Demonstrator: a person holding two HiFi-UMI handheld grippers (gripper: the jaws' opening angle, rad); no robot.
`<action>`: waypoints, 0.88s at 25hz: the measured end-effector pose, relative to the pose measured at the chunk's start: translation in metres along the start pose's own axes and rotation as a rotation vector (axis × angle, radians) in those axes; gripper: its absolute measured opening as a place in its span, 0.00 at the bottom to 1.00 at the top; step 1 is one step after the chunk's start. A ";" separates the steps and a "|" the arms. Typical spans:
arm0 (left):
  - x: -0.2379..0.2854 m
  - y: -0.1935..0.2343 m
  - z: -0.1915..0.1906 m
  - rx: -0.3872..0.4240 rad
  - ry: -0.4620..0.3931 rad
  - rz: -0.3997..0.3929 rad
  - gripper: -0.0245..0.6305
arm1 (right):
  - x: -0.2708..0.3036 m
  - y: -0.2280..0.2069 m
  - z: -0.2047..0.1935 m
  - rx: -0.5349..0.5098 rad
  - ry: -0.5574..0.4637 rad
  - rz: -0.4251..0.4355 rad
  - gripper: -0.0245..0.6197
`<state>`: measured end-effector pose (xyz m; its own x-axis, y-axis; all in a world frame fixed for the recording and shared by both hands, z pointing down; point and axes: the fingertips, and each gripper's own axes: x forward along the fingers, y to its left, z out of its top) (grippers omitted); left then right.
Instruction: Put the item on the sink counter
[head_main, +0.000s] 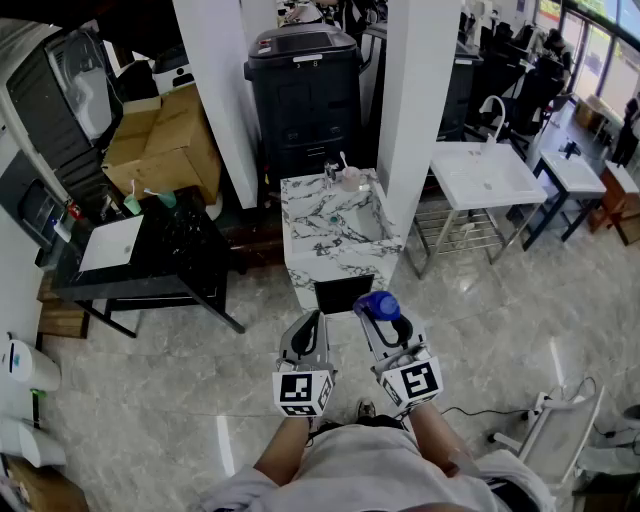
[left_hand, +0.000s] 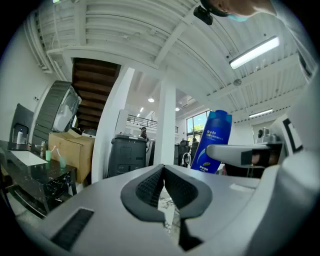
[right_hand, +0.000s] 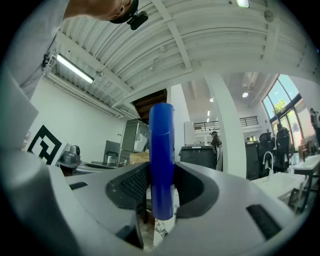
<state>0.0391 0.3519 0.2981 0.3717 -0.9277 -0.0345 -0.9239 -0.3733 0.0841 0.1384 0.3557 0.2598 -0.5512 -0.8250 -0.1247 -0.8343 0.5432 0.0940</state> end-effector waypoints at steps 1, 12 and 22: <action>-0.001 0.001 -0.002 -0.001 0.003 -0.001 0.05 | 0.000 0.002 -0.001 0.001 -0.002 0.001 0.26; -0.021 0.014 -0.008 -0.004 0.006 -0.017 0.05 | 0.001 0.023 -0.008 0.028 -0.001 -0.016 0.26; -0.049 0.036 -0.018 -0.032 0.025 -0.035 0.05 | 0.006 0.058 -0.014 0.025 0.021 -0.023 0.26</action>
<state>-0.0109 0.3838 0.3208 0.4062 -0.9137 -0.0134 -0.9071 -0.4050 0.1147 0.0863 0.3800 0.2779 -0.5321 -0.8401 -0.1056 -0.8467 0.5279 0.0665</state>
